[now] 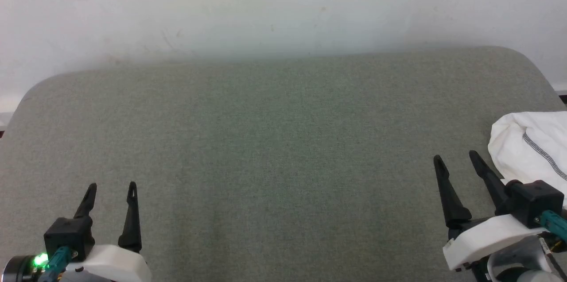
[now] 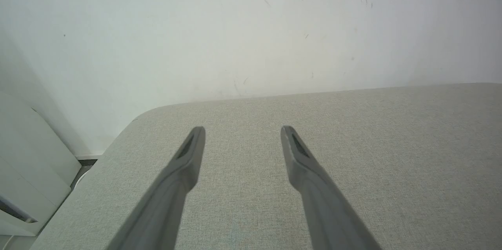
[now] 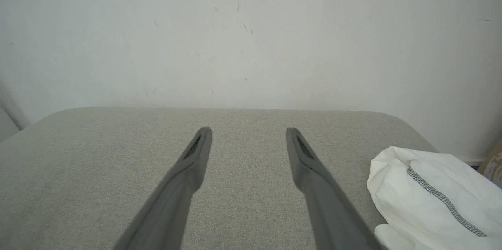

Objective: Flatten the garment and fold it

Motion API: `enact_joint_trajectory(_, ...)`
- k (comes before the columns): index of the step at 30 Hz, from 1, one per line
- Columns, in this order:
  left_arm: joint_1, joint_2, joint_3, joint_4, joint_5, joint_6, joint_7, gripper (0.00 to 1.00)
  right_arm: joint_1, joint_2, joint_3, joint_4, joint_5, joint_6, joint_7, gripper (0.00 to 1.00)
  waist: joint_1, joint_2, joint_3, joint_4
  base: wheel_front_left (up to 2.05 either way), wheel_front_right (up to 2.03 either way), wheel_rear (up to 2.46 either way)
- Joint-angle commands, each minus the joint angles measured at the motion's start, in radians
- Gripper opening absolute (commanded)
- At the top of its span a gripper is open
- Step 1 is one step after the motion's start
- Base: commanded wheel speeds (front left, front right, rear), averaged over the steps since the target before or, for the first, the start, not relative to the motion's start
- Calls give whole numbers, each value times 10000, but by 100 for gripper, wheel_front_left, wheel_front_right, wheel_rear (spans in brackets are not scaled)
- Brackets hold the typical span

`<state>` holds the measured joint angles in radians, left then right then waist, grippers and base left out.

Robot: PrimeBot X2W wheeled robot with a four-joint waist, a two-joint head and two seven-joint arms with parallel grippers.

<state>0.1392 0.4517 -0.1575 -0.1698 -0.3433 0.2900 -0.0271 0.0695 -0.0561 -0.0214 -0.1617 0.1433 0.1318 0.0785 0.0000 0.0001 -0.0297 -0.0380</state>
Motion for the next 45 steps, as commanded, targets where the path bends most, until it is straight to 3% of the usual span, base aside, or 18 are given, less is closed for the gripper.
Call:
enact_joint_trajectory(1,-178,51,-6,-38,42,-16,-62,100,75,47,58,-14,-21,-11,-45,100,0,-1,29,19,0,0,0)
enact_joint_trajectory(4,-192,66,-17,-23,59,8,-73,100,54,53,98,-4,-18,-11,-31,100,0,-1,54,45,0,0,0)
enact_joint_trajectory(5,-34,1,-14,4,7,5,-9,0,-1,15,81,9,0,0,-3,0,0,-1,54,42,0,0,0)
enact_joint_trajectory(45,-425,-1192,454,511,1015,-850,83,0,-210,24,117,487,-422,-3,-230,0,0,-1,127,142,0,0,0)
